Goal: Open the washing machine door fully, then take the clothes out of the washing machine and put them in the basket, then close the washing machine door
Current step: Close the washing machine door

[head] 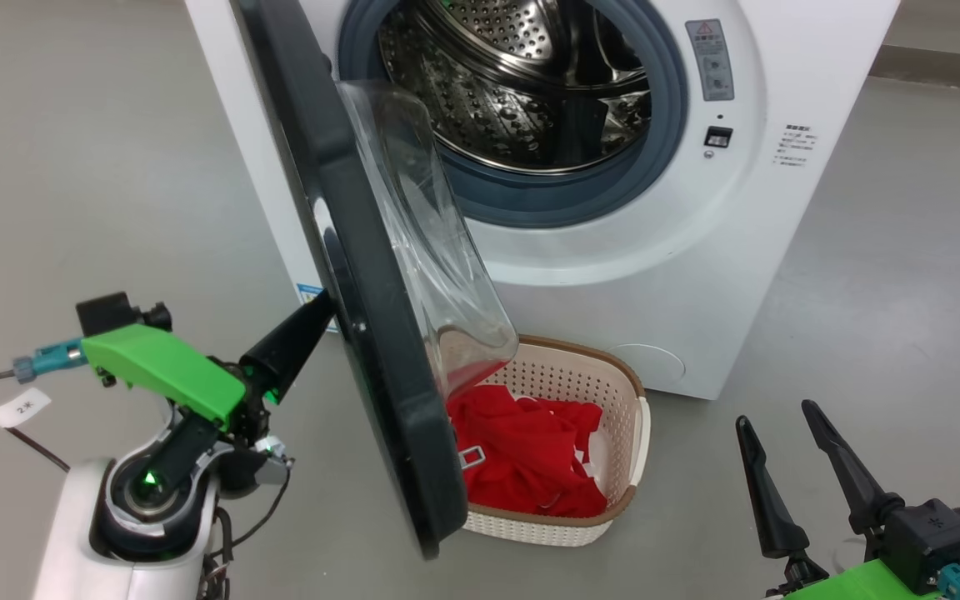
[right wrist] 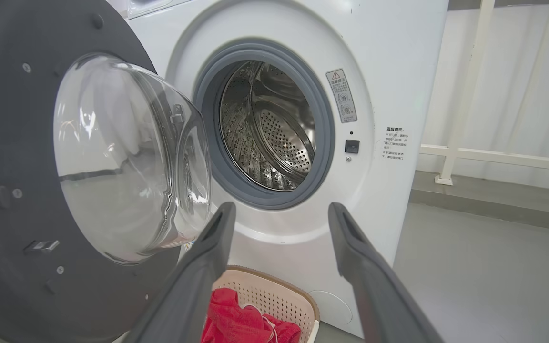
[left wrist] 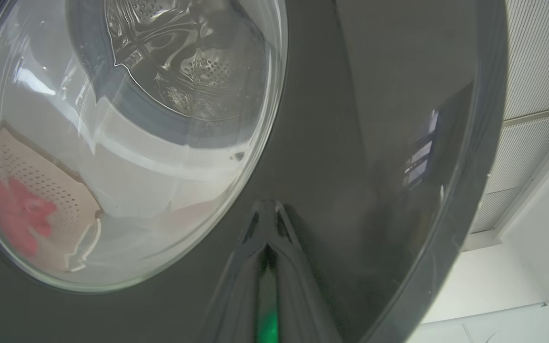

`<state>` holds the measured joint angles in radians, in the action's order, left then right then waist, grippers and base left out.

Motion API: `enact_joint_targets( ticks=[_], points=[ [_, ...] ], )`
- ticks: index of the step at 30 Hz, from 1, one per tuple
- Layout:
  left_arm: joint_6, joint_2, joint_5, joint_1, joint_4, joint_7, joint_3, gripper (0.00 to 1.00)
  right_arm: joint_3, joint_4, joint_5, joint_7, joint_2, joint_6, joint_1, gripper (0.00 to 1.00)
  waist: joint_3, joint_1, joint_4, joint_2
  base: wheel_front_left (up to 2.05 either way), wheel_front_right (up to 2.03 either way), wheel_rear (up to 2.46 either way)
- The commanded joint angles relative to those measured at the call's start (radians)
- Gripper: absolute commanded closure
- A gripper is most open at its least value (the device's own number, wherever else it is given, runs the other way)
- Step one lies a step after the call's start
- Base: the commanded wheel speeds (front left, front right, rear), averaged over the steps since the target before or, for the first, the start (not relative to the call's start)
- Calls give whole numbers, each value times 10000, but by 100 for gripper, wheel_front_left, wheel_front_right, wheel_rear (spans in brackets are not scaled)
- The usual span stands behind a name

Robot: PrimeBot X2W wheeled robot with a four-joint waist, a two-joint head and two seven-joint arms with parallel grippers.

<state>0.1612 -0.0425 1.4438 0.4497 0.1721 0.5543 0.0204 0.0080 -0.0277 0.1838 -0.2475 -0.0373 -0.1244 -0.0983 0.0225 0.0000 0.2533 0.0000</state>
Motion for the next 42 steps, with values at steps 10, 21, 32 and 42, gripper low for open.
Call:
enact_joint_targets(
  ticks=[10, 21, 32, 42],
  points=[
    [-551, -78, 542, 604, -154, -527, 382, 100, 215, 283, -103, 36, -129, -63, 403, 0, 207, 0, -521, 0, 0, 0, 0],
    [-821, -78, 826, 997, 187, -1271, 1106, 100, 307, 295, -84, 66, -129, -63, 452, 0, 300, 0, -1123, 0, 0, 0, 0],
    [-1007, -78, 911, 1714, 762, -1824, 1388, 100, 338, 285, -4, 49, -129, -63, 611, 0, 666, 0, -1862, 0, 0, 0, 0],
    [-1213, -92, 677, 2449, 1377, -2443, 1163, 100, 348, 221, 188, 11, -129, -63, 829, 0, 1038, 0, -2634, 0, 0, 0, 0]
  ],
)
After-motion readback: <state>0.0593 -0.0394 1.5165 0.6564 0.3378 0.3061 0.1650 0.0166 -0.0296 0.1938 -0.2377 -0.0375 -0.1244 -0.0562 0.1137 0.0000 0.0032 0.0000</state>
